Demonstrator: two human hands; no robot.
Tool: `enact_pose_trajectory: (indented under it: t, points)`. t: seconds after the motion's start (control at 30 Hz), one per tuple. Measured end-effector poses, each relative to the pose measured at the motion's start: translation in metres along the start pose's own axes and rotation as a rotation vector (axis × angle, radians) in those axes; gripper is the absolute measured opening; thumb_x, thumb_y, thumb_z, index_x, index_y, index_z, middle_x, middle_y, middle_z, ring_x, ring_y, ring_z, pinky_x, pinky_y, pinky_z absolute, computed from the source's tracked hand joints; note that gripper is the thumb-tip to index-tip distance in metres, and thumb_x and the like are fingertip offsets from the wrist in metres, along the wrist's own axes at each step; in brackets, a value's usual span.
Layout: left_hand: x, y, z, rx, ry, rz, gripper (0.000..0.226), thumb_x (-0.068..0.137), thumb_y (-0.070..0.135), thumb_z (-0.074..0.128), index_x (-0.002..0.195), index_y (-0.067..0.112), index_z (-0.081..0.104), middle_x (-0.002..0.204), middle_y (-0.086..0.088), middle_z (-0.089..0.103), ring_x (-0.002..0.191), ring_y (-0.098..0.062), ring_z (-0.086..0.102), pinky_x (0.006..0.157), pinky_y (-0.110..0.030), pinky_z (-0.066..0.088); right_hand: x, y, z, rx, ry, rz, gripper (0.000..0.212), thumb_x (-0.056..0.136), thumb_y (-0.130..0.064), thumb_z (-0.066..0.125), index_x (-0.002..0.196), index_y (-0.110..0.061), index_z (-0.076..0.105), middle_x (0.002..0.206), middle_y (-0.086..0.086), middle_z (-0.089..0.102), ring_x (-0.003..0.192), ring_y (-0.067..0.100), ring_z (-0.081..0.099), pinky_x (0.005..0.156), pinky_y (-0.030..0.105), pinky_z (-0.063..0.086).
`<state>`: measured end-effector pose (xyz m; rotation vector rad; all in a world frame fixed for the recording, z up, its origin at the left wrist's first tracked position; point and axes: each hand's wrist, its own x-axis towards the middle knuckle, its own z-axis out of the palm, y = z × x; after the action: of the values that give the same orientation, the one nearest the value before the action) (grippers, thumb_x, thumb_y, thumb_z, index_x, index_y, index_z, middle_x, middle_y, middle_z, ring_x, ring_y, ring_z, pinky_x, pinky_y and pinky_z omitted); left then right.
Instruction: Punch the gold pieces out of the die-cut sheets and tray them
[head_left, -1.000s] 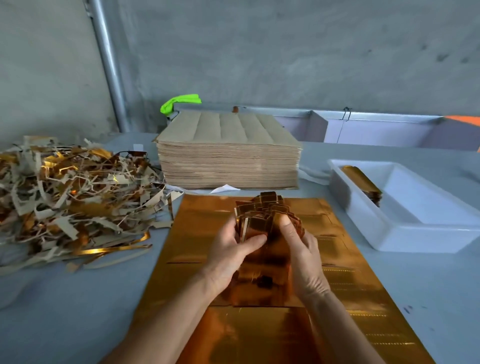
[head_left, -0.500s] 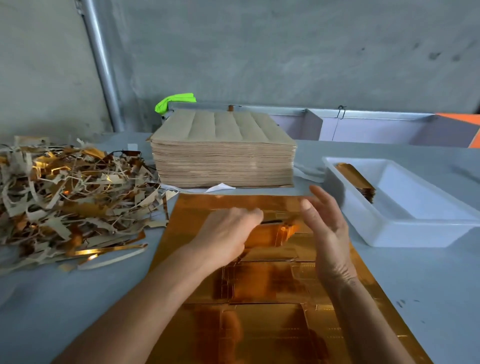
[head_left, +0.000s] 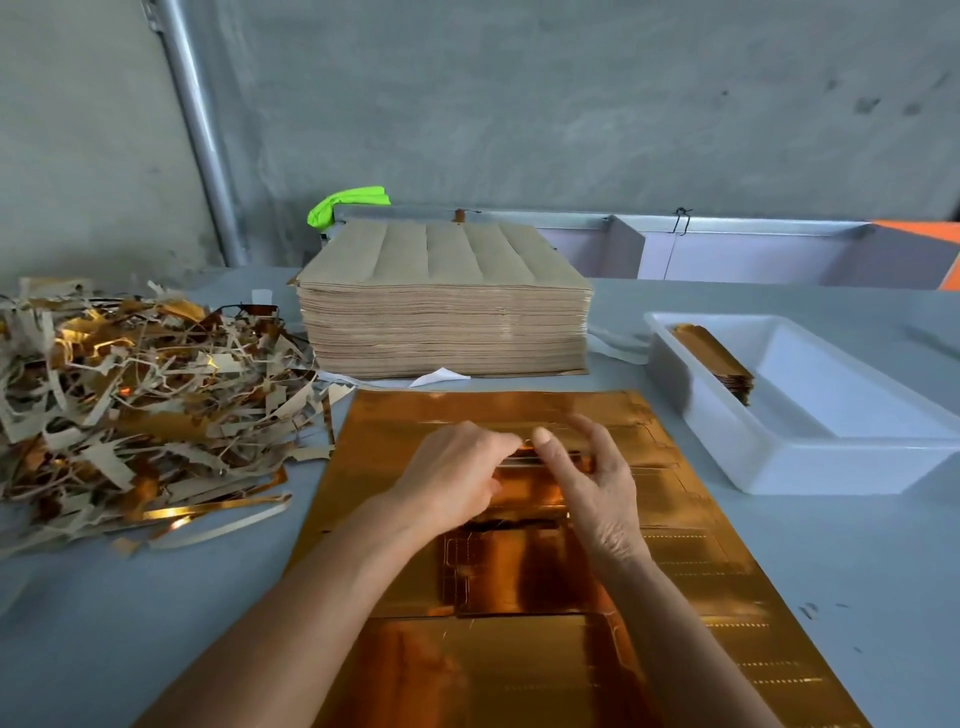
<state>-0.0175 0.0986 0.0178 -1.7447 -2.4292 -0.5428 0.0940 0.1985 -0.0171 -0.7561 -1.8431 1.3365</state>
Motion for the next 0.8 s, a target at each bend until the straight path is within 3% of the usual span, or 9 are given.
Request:
enact_pose_trajectory:
  t: [0.07, 0.13, 0.3, 0.47, 0.6, 0.67, 0.73, 0.77, 0.8]
  points:
    - [-0.001, -0.002, 0.002, -0.043, 0.024, -0.017, 0.025, 0.083, 0.021, 0.072, 0.106, 0.021, 0.062, 0.095, 0.004, 0.068, 0.088, -0.011, 0.062, 0.079, -0.022, 0.046, 0.0, 0.003, -0.001, 0.131, 0.052, 0.098, 0.05, 0.079, -0.059, 0.064, 0.12, -0.041, 0.044, 0.105, -0.014, 0.053, 0.091, 0.002, 0.052, 0.067, 0.019, 0.039]
    - [-0.001, -0.005, 0.004, -0.098, 0.066, -0.065, 0.033, 0.082, 0.024, 0.073, 0.112, 0.022, 0.061, 0.104, 0.004, 0.068, 0.096, -0.012, 0.062, 0.078, -0.02, 0.042, 0.0, 0.004, -0.001, 0.143, 0.051, 0.087, 0.05, 0.081, -0.058, 0.063, 0.123, -0.044, 0.041, 0.103, -0.017, 0.052, 0.091, 0.0, 0.052, 0.067, 0.017, 0.039]
    - [0.005, -0.001, 0.001, -0.129, 0.09, -0.039, 0.038, 0.079, 0.023, 0.075, 0.116, 0.025, 0.065, 0.112, 0.005, 0.069, 0.104, -0.014, 0.064, 0.088, -0.029, 0.052, -0.001, -0.005, 0.006, -0.091, 0.086, -0.055, 0.084, 0.062, -0.076, 0.055, 0.132, -0.032, 0.041, 0.116, -0.019, 0.044, 0.105, 0.005, 0.047, 0.088, 0.028, 0.041]
    - [0.001, -0.005, 0.009, -0.255, 0.031, -0.071, 0.037, 0.078, 0.02, 0.076, 0.114, 0.025, 0.065, 0.102, 0.011, 0.067, 0.092, -0.003, 0.06, 0.074, -0.014, 0.044, 0.005, 0.003, -0.007, 0.135, 0.166, 0.227, 0.051, 0.083, -0.044, 0.066, 0.125, -0.027, 0.044, 0.101, -0.005, 0.055, 0.087, 0.011, 0.055, 0.064, 0.027, 0.047]
    - [-0.005, -0.014, 0.022, -0.378, 0.029, -0.185, 0.034, 0.078, 0.021, 0.076, 0.11, 0.026, 0.066, 0.095, 0.014, 0.063, 0.089, -0.003, 0.059, 0.062, -0.005, 0.038, 0.004, 0.011, -0.008, 0.203, 0.058, 0.288, 0.026, 0.085, -0.04, 0.063, 0.097, -0.017, 0.062, 0.094, 0.011, 0.068, 0.091, 0.03, 0.065, 0.083, 0.049, 0.055]
    - [-0.006, -0.016, 0.026, -0.47, 0.086, -0.26, 0.032, 0.078, 0.022, 0.077, 0.107, 0.027, 0.066, 0.095, 0.016, 0.06, 0.088, -0.002, 0.056, 0.057, -0.005, 0.039, 0.004, 0.008, -0.006, 0.251, 0.058, 0.275, 0.018, 0.087, -0.037, 0.062, 0.091, -0.019, 0.064, 0.089, 0.015, 0.068, 0.089, 0.03, 0.066, 0.08, 0.043, 0.056]
    - [-0.006, -0.012, 0.026, -0.525, 0.162, -0.263, 0.03, 0.076, 0.021, 0.078, 0.103, 0.028, 0.067, 0.089, 0.021, 0.058, 0.083, 0.002, 0.056, 0.056, -0.003, 0.043, 0.003, 0.004, -0.004, 0.281, 0.11, 0.26, 0.03, 0.088, -0.042, 0.062, 0.104, -0.017, 0.061, 0.096, 0.013, 0.065, 0.088, 0.021, 0.062, 0.075, 0.032, 0.051]
    - [-0.005, -0.01, 0.026, -0.529, 0.197, -0.241, 0.03, 0.075, 0.02, 0.079, 0.101, 0.029, 0.067, 0.087, 0.024, 0.057, 0.081, 0.006, 0.056, 0.06, 0.001, 0.043, 0.003, 0.002, -0.004, 0.262, 0.157, 0.228, 0.034, 0.087, -0.047, 0.062, 0.1, -0.016, 0.06, 0.084, -0.016, 0.047, 0.079, 0.001, 0.042, 0.073, 0.026, 0.047]
    - [-0.004, -0.008, 0.027, -0.527, 0.23, -0.22, 0.03, 0.074, 0.019, 0.08, 0.1, 0.029, 0.067, 0.086, 0.026, 0.056, 0.08, 0.01, 0.055, 0.063, 0.003, 0.041, 0.004, 0.005, -0.005, 0.222, 0.199, 0.204, 0.041, 0.085, -0.051, 0.061, 0.099, -0.012, 0.059, 0.113, 0.016, 0.045, 0.111, 0.023, 0.046, 0.071, 0.023, 0.046]
